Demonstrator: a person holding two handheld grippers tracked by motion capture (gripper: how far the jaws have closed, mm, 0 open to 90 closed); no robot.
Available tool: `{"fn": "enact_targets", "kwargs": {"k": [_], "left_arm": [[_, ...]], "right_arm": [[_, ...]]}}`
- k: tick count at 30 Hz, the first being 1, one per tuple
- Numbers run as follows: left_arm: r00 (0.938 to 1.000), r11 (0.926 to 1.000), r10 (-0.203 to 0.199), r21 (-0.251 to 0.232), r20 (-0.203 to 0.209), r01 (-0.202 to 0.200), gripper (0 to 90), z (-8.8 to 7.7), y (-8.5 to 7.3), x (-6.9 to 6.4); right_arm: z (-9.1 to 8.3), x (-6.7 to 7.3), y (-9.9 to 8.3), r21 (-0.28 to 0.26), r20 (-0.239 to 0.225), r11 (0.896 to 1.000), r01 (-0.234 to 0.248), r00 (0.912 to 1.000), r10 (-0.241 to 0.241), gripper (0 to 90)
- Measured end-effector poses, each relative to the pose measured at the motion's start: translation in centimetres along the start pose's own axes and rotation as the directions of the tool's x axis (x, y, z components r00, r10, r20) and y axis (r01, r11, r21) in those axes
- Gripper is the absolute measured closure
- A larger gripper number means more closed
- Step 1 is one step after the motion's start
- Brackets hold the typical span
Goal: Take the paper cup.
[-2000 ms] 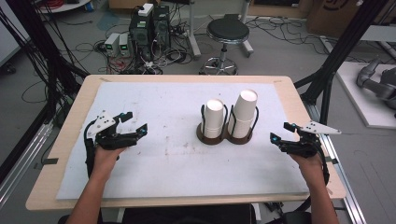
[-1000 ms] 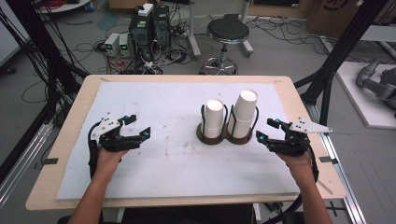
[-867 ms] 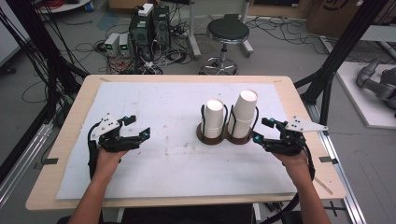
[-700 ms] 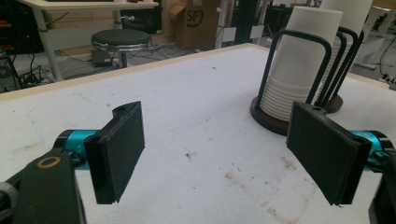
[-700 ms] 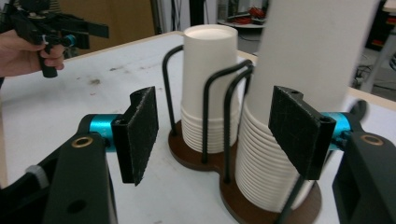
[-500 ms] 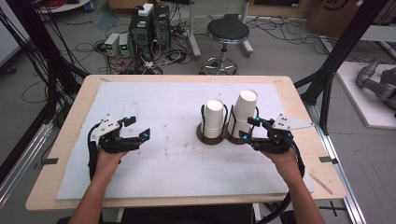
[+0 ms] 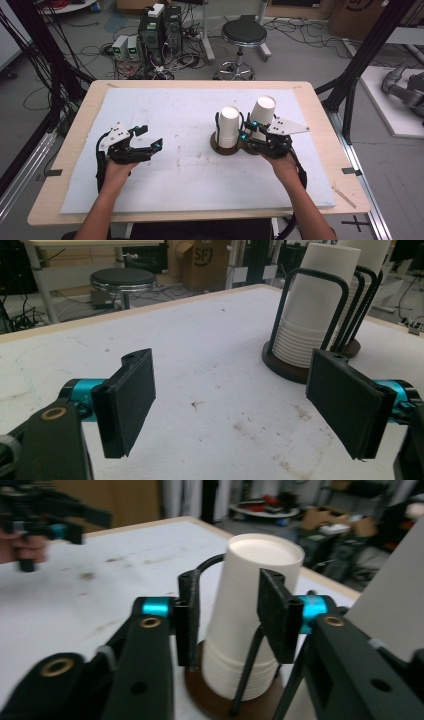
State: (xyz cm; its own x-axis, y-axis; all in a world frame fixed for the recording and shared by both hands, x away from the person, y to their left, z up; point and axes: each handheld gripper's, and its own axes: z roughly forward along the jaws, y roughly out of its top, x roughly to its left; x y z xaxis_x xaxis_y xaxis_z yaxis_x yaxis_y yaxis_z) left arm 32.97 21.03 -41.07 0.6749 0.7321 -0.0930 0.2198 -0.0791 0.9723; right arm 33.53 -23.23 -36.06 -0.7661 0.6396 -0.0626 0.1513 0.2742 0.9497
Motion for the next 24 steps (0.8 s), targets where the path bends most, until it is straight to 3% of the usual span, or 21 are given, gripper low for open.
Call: {"fn": "enact_targets", "kwargs": {"k": [1, 2, 3, 8, 14, 24], "left_arm": [[1.0000, 1.0000, 0.000, 0.000, 0.000, 0.000, 19.9, 0.0, 0.0, 0.0], [1.0000, 1.0000, 0.001, 0.003, 0.000, -0.001, 19.9, 0.0, 0.0, 0.0], [1.0000, 1.0000, 0.001, 0.003, 0.003, -0.001, 19.9, 0.1, 0.0, 0.0], [1.0000, 1.0000, 0.000, 0.007, 0.004, 0.000, 19.9, 0.2, -0.1, 0.0], [1.0000, 1.0000, 0.000, 0.010, 0.006, 0.000, 19.9, 0.3, -0.1, 0.0], [1.0000, 0.9999, 0.000, 0.011, 0.007, 0.000, 19.9, 0.4, -0.1, -0.1]], "right_arm": [[0.0, 0.0, 0.0, 0.000, 0.000, 1.000, 0.000, 1.0000, 0.000, 64.3], [0.5, 0.3, -0.1, -0.012, 0.047, 1.000, 0.000, 0.9989, 0.001, 67.1], [0.7, 0.4, -0.1, -0.014, 0.061, 1.000, -0.003, 0.9981, 0.003, 68.9], [1.4, 0.7, -0.5, -0.011, 0.115, 1.000, -0.028, 0.9929, 0.029, 76.3], [1.9, 1.2, -1.4, 0.015, 0.128, 0.999, -0.053, 0.9905, 0.050, 87.3], [2.8, 2.1, -2.5, 0.040, 0.151, 0.997, -0.069, 0.9865, 0.062, 87.9]]}}
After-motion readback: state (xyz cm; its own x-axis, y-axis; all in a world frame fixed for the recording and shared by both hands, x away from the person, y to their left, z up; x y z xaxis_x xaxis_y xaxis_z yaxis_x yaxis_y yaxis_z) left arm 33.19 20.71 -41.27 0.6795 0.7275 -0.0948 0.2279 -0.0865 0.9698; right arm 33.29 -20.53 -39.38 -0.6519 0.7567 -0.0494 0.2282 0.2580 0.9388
